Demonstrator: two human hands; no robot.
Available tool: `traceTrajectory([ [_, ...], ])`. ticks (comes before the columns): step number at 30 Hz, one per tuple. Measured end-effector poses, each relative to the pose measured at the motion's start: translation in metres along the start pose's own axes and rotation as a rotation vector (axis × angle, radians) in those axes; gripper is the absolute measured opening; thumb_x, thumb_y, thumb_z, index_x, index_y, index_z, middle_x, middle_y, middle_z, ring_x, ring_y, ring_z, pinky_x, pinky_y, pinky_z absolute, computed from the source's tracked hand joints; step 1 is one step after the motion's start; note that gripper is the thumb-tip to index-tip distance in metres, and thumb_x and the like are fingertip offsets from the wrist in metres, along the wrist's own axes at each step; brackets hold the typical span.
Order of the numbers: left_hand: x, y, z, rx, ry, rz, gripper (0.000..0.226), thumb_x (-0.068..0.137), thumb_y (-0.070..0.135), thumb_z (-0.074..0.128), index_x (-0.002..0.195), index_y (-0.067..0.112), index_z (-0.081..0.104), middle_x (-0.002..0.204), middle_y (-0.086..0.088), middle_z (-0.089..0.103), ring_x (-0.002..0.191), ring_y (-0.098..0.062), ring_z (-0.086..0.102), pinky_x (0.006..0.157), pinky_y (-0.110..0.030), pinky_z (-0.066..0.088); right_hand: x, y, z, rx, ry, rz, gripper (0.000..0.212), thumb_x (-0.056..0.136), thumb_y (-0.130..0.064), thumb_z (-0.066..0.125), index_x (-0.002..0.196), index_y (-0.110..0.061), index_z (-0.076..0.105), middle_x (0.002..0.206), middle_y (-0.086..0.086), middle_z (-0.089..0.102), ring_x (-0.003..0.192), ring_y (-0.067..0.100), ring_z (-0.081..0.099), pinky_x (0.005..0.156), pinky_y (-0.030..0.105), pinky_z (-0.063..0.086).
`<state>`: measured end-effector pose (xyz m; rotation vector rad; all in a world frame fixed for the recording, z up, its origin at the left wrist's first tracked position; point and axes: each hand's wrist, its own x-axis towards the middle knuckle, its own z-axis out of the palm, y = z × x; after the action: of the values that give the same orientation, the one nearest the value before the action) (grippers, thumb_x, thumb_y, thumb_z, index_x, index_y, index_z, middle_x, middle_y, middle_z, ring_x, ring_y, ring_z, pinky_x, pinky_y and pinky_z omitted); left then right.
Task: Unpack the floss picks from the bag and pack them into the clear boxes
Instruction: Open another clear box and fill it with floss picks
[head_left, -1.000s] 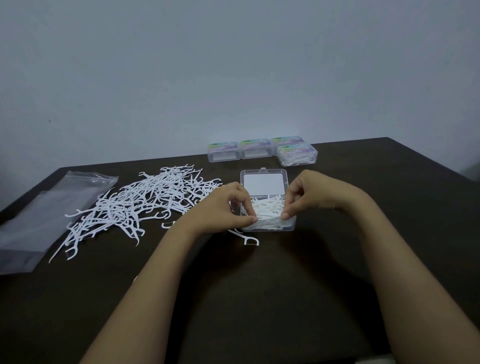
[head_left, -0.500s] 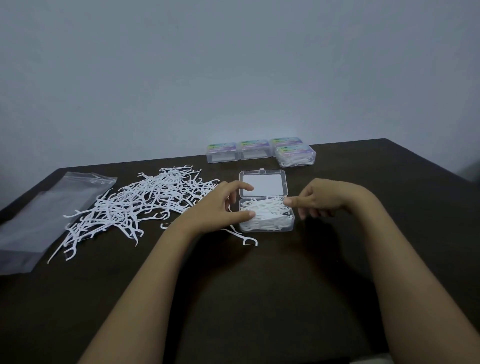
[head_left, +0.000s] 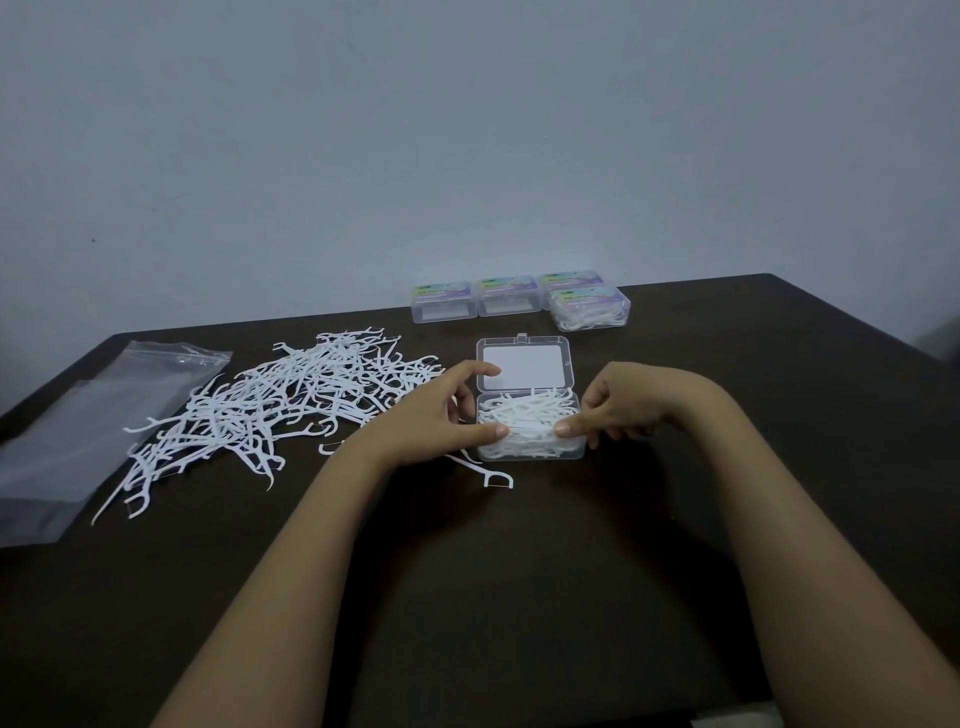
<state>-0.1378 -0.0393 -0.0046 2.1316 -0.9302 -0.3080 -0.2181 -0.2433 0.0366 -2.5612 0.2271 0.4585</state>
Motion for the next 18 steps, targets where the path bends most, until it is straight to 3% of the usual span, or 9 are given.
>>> traceTrajectory([
  [4, 0.0, -0.002, -0.003, 0.032, 0.011, -0.016, 0.059, 0.078, 0.036, 0.07, 0.127, 0.04, 0.037, 0.085, 0.004, 0.052, 0.069, -0.008, 0.049, 0.073, -0.022, 0.043, -0.001, 0.002, -0.001, 0.005, 0.018, 0.012, 0.044, 0.079, -0.055, 0.058, 0.068, -0.013, 0.062, 0.058, 0.0, 0.051, 0.048, 0.011, 0.041, 0.049, 0.02, 0.034],
  [7, 0.0, -0.006, -0.014, 0.067, 0.114, -0.073, 0.077, 0.066, 0.065, 0.065, 0.133, 0.041, 0.035, 0.091, 0.008, 0.056, 0.078, -0.007, 0.055, 0.077, -0.023, 0.043, 0.0, 0.005, -0.004, 0.023, 0.088, 0.043, 0.05, 0.08, -0.059, 0.054, 0.074, -0.011, 0.062, 0.062, 0.001, 0.055, 0.05, 0.012, 0.046, 0.05, 0.021, 0.038],
  [9, -0.002, -0.006, -0.018, 0.107, 0.163, -0.137, 0.091, 0.054, 0.073, 0.059, 0.135, 0.036, 0.038, 0.095, 0.012, 0.055, 0.087, -0.008, 0.054, 0.088, -0.031, 0.043, 0.003, 0.007, -0.005, 0.044, 0.148, 0.046, 0.054, 0.08, -0.061, 0.052, 0.084, -0.008, 0.064, 0.068, 0.003, 0.06, 0.055, 0.014, 0.051, 0.053, 0.023, 0.041],
  [13, -0.006, -0.002, -0.017, 0.277, 0.066, -0.204, 0.075, 0.052, 0.066, 0.069, 0.119, 0.035, 0.059, 0.102, 0.015, 0.053, 0.097, -0.004, 0.046, 0.11, -0.041, 0.027, 0.003, 0.007, -0.005, 0.119, 0.082, -0.023, 0.049, 0.078, -0.047, 0.064, 0.113, -0.014, 0.06, 0.076, 0.002, 0.062, 0.06, 0.012, 0.054, 0.054, 0.021, 0.045],
  [16, -0.007, 0.001, -0.013, 0.304, -0.003, -0.178, 0.07, 0.054, 0.06, 0.077, 0.118, 0.037, 0.06, 0.089, 0.027, 0.05, 0.094, 0.001, 0.044, 0.113, -0.042, 0.017, 0.004, 0.007, -0.005, 0.165, -0.018, -0.018, 0.064, 0.074, -0.032, 0.074, 0.13, -0.017, 0.046, 0.085, 0.006, 0.064, 0.062, 0.012, 0.055, 0.052, 0.02, 0.046],
  [18, -0.006, 0.0, -0.011, 0.332, -0.011, -0.152, 0.061, 0.065, 0.05, 0.076, 0.121, 0.035, 0.058, 0.099, 0.021, 0.053, 0.099, 0.0, 0.045, 0.115, -0.044, 0.007, 0.007, 0.008, -0.005, 0.17, -0.034, -0.004, 0.073, 0.073, -0.026, 0.076, 0.135, -0.018, 0.039, 0.095, 0.01, 0.064, 0.065, 0.013, 0.056, 0.055, 0.022, 0.047],
])
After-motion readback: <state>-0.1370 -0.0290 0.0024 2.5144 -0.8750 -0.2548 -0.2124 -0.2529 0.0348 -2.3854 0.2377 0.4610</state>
